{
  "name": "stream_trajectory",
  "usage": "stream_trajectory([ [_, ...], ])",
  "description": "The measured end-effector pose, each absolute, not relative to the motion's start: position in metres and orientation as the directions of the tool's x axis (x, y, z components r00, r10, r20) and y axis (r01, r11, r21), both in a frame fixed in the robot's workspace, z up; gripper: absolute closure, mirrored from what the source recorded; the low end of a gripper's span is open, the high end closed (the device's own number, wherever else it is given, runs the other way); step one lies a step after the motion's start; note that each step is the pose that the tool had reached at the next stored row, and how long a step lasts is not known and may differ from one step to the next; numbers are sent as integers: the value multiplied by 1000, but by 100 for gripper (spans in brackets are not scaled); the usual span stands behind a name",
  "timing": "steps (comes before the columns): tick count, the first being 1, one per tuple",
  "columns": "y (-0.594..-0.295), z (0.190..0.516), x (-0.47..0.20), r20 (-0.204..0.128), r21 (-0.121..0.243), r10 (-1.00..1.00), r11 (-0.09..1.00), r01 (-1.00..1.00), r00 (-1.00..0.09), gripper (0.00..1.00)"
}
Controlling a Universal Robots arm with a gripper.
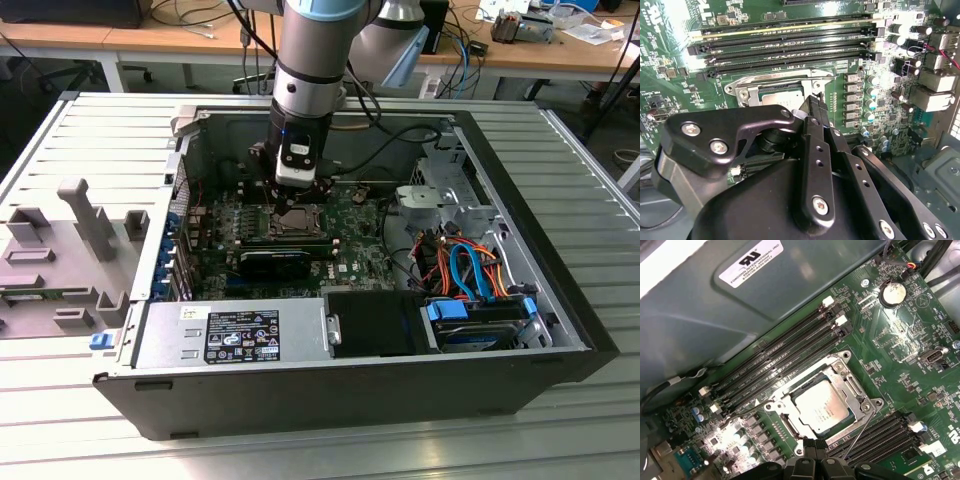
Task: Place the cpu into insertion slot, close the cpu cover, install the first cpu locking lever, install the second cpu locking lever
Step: 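Install the first cpu locking lever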
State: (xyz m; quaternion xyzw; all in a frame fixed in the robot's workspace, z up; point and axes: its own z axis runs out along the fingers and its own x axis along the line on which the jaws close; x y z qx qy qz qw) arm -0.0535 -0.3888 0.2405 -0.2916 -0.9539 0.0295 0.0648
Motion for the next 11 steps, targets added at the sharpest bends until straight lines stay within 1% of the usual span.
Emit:
stream_trajectory([
  [11,-389,240,-54,106,-94,541,841,533,-834,89],
])
